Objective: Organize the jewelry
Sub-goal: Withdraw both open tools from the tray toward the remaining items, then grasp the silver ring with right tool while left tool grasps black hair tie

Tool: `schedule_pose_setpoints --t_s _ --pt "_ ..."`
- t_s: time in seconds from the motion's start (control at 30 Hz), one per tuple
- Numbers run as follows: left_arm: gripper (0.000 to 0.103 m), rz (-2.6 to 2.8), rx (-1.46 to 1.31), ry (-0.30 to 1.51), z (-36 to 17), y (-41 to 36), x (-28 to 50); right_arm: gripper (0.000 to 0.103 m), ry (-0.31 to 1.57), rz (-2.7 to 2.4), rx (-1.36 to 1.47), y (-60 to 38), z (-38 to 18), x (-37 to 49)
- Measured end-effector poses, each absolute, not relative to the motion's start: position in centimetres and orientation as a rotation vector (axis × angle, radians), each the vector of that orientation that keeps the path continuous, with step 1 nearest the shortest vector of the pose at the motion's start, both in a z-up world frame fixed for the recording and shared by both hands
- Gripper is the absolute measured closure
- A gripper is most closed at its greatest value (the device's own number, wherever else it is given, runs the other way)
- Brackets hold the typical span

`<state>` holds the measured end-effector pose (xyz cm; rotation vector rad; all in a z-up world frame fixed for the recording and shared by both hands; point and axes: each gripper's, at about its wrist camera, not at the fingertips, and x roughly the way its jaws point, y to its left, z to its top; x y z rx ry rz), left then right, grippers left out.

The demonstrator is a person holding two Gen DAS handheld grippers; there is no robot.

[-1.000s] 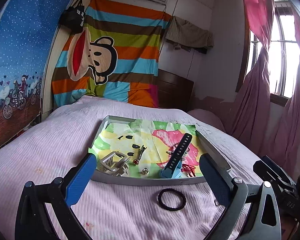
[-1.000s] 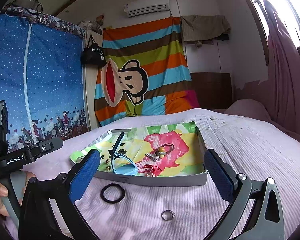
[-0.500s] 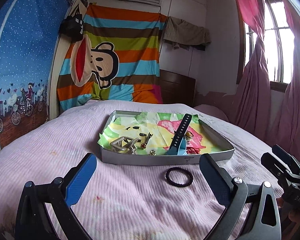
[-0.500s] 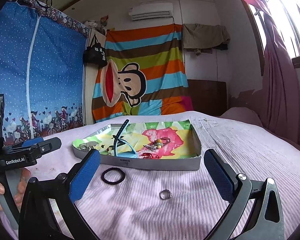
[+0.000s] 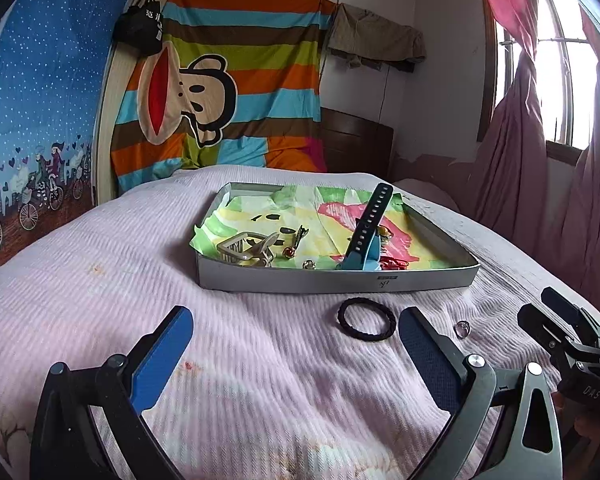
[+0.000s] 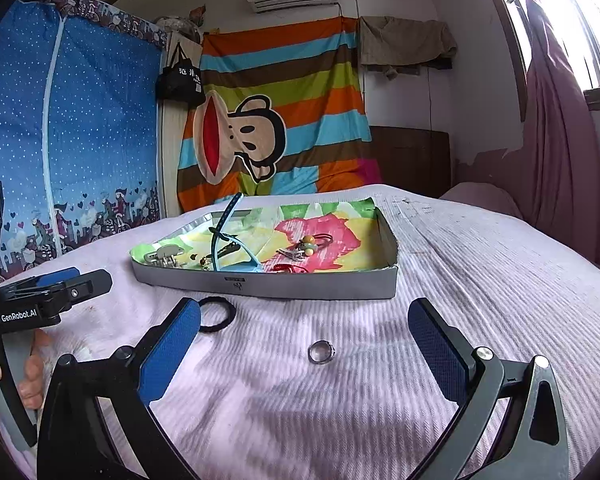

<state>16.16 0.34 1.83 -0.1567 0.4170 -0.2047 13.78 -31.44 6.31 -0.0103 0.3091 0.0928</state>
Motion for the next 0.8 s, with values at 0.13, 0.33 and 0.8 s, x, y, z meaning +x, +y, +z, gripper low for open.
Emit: schedule_pose_setpoints --t_s 0.13,0.33,0.8 --pt "0.000 -0.184 -0.143 0.475 1.7 0.0 17.0 0.001 0.367 0.079 0.000 -31.8 5.4 15.0" --pt "0.000 -0.201 -0.119 0.567 1.1 -0.6 18.5 0.001 0.450 0.071 0.044 -32.5 3.7 17.2" --pt "0.002 -0.327 -0.114 0.780 -0.7 -2.7 22.6 0.008 0.563 0.124 0.033 -30.8 1.2 20.3"
